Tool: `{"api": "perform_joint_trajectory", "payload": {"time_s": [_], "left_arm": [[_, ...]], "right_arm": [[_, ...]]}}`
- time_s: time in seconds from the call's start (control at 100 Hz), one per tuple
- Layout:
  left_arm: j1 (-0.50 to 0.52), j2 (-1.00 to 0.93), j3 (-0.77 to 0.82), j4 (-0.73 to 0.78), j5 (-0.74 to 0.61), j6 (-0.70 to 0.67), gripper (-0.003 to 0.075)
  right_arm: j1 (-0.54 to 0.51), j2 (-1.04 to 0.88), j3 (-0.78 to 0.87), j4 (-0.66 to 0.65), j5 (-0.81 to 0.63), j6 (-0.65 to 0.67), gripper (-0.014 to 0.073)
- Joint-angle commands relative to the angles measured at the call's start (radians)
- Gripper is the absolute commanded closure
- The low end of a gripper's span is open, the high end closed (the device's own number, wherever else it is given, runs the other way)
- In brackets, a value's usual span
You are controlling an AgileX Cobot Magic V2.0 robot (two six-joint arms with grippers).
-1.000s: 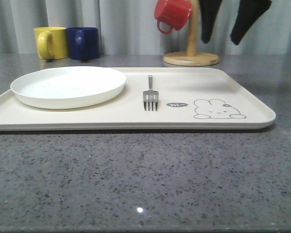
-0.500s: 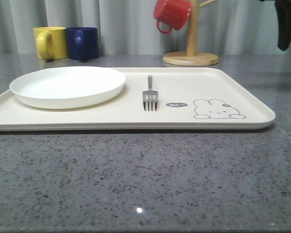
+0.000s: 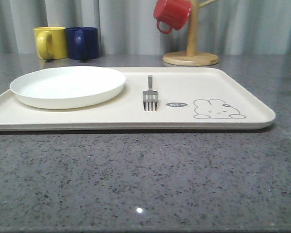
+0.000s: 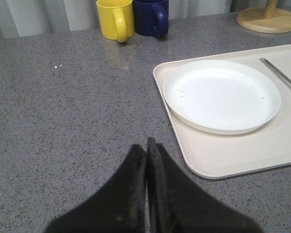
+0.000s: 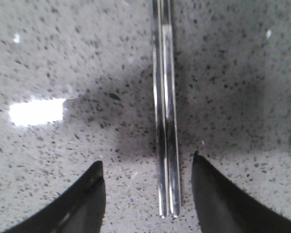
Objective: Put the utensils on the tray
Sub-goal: 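Raise the right gripper and move it over the chopsticks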
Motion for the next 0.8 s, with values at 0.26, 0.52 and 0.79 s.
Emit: {"api": "perform_joint_trajectory", "payload": {"time_s": [0.26,0.52,0.79], "left_arm": [[-0.006,0.01,-0.024,-0.006,-0.074,-0.01,0.0739],[-0.006,0.01,-0.024,-0.006,-0.074,-0.01,0.0739],[-0.006,0.01,-0.024,-0.006,-0.074,-0.01,0.0739]], "right_arm": [[-0.007,-0.014,0.012,-0.014,-0.05,-0.031,0.018],[-0.007,0.008,0.012,-0.014,-0.049,-0.031,0.0433],[0.002,-0.027,0.011,-0.009,-0.057,-0.03,0.0657]]}}
